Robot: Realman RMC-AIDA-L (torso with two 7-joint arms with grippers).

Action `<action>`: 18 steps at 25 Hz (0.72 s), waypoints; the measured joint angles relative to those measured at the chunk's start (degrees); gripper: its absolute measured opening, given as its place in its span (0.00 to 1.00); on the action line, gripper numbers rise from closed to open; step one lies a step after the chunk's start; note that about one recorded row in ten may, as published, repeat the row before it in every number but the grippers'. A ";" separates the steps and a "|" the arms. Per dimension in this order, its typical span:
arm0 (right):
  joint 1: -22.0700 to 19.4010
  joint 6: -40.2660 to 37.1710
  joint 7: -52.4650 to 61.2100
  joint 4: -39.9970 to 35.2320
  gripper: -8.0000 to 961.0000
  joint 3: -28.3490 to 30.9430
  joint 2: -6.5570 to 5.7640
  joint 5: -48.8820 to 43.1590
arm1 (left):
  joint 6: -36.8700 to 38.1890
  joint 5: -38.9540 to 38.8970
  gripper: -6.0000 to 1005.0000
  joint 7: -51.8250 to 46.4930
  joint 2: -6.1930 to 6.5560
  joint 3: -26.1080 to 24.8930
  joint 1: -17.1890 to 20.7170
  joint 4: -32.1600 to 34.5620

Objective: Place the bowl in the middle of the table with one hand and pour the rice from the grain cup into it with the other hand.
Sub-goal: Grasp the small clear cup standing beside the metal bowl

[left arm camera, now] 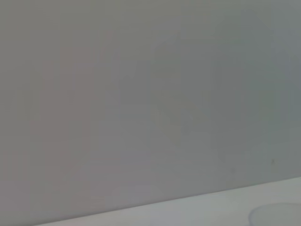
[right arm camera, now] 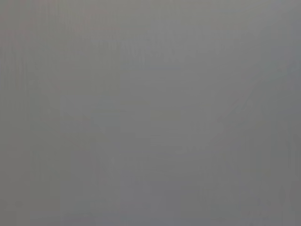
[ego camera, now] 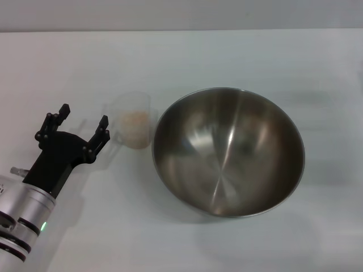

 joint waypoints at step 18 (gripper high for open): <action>-0.23 -0.09 0.01 0.04 0.55 0.00 0.00 0.17 | -4.96 -0.30 0.83 0.14 0.00 -0.72 -2.87 1.55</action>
